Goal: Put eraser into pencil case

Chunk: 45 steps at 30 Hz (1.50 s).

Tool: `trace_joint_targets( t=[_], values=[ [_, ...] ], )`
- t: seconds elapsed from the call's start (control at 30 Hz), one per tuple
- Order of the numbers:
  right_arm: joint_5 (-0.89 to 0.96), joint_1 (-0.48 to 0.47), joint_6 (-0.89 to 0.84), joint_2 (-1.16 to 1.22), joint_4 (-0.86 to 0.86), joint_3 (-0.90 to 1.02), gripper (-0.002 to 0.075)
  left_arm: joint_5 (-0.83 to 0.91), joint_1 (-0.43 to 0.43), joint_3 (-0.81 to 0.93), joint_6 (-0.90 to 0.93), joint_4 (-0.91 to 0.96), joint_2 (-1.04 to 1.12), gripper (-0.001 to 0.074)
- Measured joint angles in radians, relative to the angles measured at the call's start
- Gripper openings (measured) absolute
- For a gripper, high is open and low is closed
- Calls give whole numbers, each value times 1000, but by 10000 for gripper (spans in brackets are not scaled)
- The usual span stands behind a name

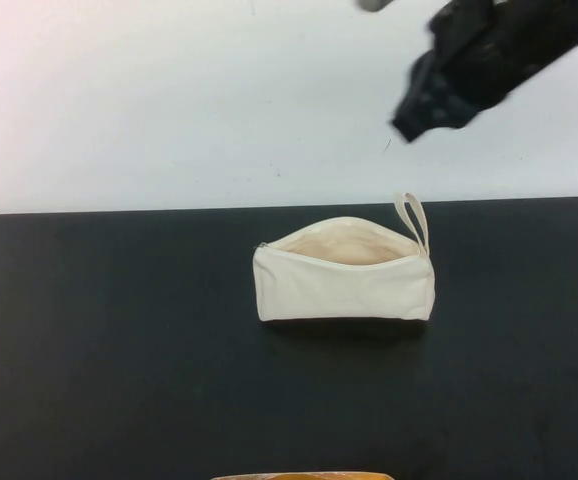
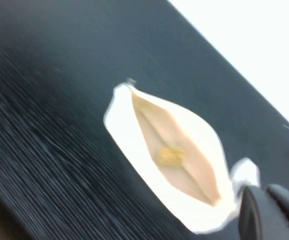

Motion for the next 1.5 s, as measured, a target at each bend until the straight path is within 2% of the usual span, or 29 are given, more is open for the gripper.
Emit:
trace_joint_targets(
  t=[0.2,0.47,0.63,0.8,1.03,1.23,1.5],
  values=[
    [-104,0,33,-232,-81,315,4,0,0,0,0,0,0,-3],
    [-417,0,59,-638,-12,951,1,0,0,0,0,0,0,-3],
    [-453,0,26,-813,-13,1189,1,0,0,0,0,0,0,-3],
    [-374,0,-34,-958,-21,1227,0,0,0,0,0,0,0,-3],
    [-237,0,-16,-1094,9,1227,0,0,0,0,0,0,0,-3],
    [-142,0,-14,-1106,18,1227,0,0,0,0,0,0,0,-3],
    [-129,0,-14,-1106,21,1229,0,0,0,0,0,0,0,-3]
  ],
)
